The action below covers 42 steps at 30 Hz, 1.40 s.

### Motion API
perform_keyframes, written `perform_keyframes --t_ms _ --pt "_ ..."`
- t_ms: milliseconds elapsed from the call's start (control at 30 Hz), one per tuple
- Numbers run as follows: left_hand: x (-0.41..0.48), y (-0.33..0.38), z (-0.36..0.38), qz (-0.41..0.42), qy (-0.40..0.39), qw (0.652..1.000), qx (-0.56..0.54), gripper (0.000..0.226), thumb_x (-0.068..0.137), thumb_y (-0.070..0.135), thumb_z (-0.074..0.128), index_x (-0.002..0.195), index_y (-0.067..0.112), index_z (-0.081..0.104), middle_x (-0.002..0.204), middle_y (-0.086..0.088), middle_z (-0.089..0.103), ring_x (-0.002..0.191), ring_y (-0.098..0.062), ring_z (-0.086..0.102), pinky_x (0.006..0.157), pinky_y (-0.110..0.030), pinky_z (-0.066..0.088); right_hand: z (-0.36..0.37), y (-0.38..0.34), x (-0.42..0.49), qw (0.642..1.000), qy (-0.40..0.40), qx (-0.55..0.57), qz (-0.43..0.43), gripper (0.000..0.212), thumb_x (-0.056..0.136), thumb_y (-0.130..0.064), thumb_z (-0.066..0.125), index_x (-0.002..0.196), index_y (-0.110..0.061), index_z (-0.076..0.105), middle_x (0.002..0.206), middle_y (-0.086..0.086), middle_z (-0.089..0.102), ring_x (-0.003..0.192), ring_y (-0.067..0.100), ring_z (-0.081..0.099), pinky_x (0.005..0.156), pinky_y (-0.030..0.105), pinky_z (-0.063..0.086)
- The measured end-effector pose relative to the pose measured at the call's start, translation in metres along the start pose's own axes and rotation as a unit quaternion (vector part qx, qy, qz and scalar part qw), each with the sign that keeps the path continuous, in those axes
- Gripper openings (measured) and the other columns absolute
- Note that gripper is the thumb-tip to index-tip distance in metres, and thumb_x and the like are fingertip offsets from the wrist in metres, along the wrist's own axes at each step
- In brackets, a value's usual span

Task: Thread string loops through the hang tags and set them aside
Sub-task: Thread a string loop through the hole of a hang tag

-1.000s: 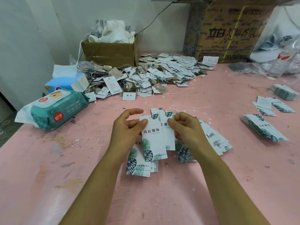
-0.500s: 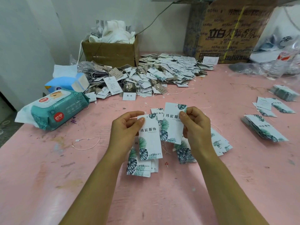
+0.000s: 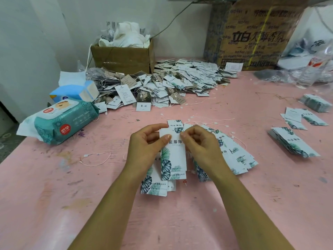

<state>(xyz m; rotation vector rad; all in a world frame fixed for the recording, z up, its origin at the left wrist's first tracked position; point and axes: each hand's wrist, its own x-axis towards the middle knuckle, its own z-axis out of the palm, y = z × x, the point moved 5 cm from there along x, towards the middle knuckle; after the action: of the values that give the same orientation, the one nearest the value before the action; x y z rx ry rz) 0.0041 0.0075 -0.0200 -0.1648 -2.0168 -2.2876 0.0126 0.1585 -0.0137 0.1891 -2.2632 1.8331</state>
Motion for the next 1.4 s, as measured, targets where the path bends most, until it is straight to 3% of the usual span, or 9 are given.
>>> perform_keyframes --t_ms 67,200,333,467,667,900,1133,1300,1400 --pt "0.000 0.000 0.000 0.003 0.001 1.000 -0.002 0.029 0.078 -0.001 0.068 0.090 0.025 0.070 0.079 -0.003 0.074 0.076 -0.016 0.071 0.065 -0.026 0.057 -0.005 -0.003 0.001 0.999 0.022 -0.028 -0.028 0.018 0.093 -0.010 0.052 0.083 -0.024 0.056 0.063 -0.010 0.060 0.046 0.000 0.045 0.052 0.018 0.037" --pt "0.000 -0.001 0.000 0.000 -0.001 1.000 0.006 0.030 0.079 -0.001 0.067 0.092 0.026 0.069 0.081 0.000 0.074 0.078 -0.014 0.070 0.066 -0.028 0.057 -0.012 -0.009 -0.002 0.990 0.060 -0.088 -0.093 0.033 0.093 -0.005 0.050 0.113 -0.029 0.040 0.073 -0.014 0.067 0.044 0.007 0.045 0.049 0.008 0.035" --pt "0.000 0.000 0.002 0.003 0.003 1.000 0.003 0.030 0.078 -0.003 0.068 0.094 0.023 0.070 0.089 -0.007 0.073 0.083 -0.018 0.069 0.076 -0.030 0.057 -0.014 -0.011 -0.001 0.989 0.073 -0.086 -0.101 0.015 0.090 -0.008 0.057 0.094 -0.021 0.052 0.075 -0.019 0.067 0.057 0.001 0.058 0.055 0.008 0.039" --pt "0.001 0.001 0.003 0.013 -0.002 1.000 0.004 0.032 0.077 -0.005 0.068 0.094 0.021 0.070 0.091 -0.004 0.073 0.079 -0.014 0.068 0.075 -0.026 0.057 -0.016 -0.012 -0.001 0.987 0.079 -0.087 -0.109 0.017 0.086 -0.008 0.063 0.084 -0.024 0.059 0.076 -0.004 0.067 0.067 0.014 0.061 0.060 0.018 0.046" --pt "0.000 0.000 0.004 0.013 -0.007 1.000 0.006 0.033 0.076 -0.004 0.069 0.094 0.024 0.071 0.085 0.004 0.074 0.079 -0.010 0.069 0.068 -0.020 0.054 -0.014 -0.015 -0.002 0.978 0.097 -0.139 -0.125 0.019 0.085 -0.012 0.064 0.081 -0.028 0.057 0.075 -0.019 0.051 0.074 -0.012 0.046 0.064 0.004 0.033" --pt "-0.001 -0.002 0.006 0.004 -0.015 1.000 0.009 0.033 0.076 -0.003 0.070 0.094 0.026 0.071 0.087 0.000 0.074 0.084 -0.015 0.069 0.071 -0.021 0.054 -0.014 -0.014 0.000 0.973 0.120 -0.167 -0.107 0.015 0.086 -0.014 0.062 0.079 -0.026 0.055 0.079 -0.019 0.046 0.090 0.014 0.039 0.077 0.037 0.040" --pt "-0.002 0.000 0.007 0.004 -0.020 1.000 0.003 0.033 0.077 -0.004 0.069 0.093 0.024 0.071 0.083 0.002 0.074 0.082 -0.013 0.070 0.069 -0.019 0.054 -0.017 -0.006 0.004 0.971 0.128 -0.189 -0.068 0.005 0.085 -0.019 0.064 0.086 -0.018 0.069 0.076 -0.011 0.036 0.089 0.014 0.031 0.079 0.033 0.036" --pt "-0.002 0.001 0.005 0.005 -0.021 1.000 0.010 0.033 0.077 -0.004 0.069 0.089 0.027 0.071 0.075 0.008 0.073 0.075 -0.006 0.068 0.064 -0.017 0.053 -0.024 -0.004 0.006 0.982 0.123 -0.135 -0.052 0.019 0.088 -0.022 0.060 0.071 -0.025 0.053 0.071 -0.005 0.053 0.082 0.028 0.049 0.071 0.038 0.038" --pt "-0.002 0.000 0.006 0.000 -0.026 1.000 0.017 0.032 0.077 -0.003 0.069 0.089 0.027 0.070 0.073 0.009 0.072 0.072 -0.004 0.067 0.061 -0.017 0.053 -0.021 -0.006 0.004 0.977 0.127 -0.157 -0.061 0.018 0.086 -0.026 0.062 0.071 -0.026 0.053 0.087 -0.009 0.056 0.093 0.024 0.049 0.080 0.035 0.033"
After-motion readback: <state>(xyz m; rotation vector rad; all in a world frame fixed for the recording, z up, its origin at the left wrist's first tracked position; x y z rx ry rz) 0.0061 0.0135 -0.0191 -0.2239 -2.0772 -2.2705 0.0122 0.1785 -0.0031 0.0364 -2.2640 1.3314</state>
